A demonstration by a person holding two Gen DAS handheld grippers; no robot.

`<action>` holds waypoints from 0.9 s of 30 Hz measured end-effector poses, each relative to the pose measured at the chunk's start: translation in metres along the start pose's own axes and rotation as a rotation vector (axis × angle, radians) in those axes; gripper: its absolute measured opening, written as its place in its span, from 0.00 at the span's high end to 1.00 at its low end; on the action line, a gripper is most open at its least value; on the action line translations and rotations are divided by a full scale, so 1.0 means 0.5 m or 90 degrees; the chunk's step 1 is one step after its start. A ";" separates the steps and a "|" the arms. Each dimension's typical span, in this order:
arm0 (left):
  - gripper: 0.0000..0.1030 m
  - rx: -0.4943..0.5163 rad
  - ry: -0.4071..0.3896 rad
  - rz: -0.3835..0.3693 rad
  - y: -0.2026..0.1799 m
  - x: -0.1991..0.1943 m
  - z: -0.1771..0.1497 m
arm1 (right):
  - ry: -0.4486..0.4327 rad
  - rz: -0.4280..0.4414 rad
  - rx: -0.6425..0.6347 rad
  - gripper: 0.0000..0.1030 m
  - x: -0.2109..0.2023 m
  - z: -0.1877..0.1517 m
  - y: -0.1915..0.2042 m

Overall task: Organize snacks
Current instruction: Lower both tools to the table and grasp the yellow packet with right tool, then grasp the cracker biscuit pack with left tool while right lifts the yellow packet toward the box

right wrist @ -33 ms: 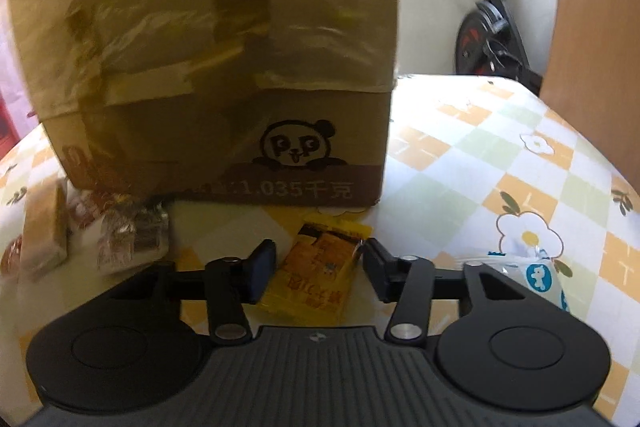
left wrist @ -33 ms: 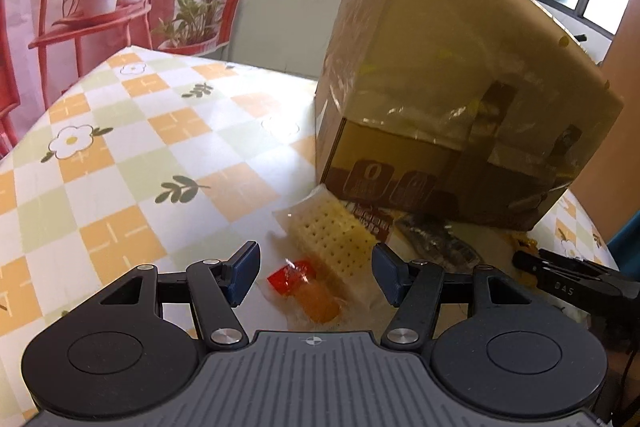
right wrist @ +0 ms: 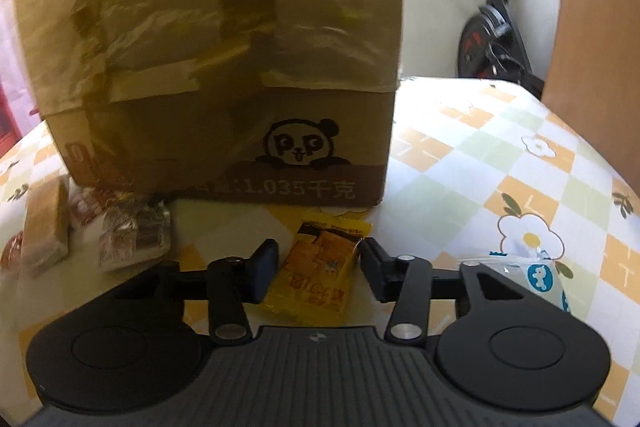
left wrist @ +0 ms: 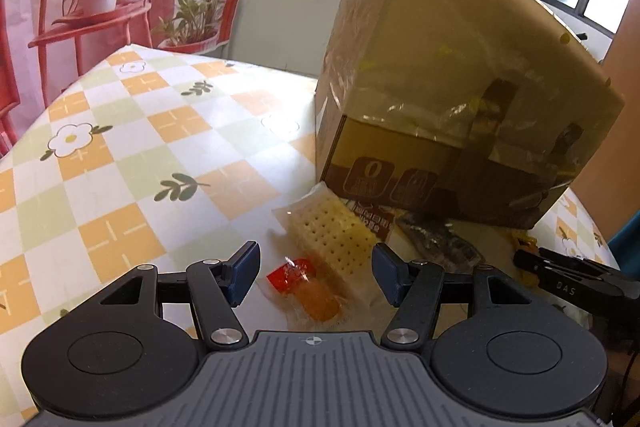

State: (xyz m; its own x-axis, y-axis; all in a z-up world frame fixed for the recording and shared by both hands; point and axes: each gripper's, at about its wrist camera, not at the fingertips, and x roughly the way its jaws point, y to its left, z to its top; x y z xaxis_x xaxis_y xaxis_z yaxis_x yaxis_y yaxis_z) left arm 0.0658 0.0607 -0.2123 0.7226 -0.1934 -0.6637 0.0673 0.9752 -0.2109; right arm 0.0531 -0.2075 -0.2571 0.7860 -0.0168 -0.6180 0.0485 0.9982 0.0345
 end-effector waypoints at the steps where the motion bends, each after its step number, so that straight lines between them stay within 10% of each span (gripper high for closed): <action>1: 0.37 0.001 0.002 0.000 -0.001 0.003 -0.001 | -0.003 0.007 -0.002 0.59 -0.001 -0.002 0.001; 27: 0.33 -0.017 0.030 0.092 -0.068 0.125 0.016 | -0.025 0.008 -0.040 0.62 0.004 -0.016 0.027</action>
State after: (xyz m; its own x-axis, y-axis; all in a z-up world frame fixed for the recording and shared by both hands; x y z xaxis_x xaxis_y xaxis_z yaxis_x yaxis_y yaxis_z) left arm 0.1144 0.0162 -0.2409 0.6897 -0.0567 -0.7219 -0.0542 0.9901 -0.1296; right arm 0.0503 -0.1935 -0.2643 0.8096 -0.0054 -0.5870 0.0010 1.0000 -0.0078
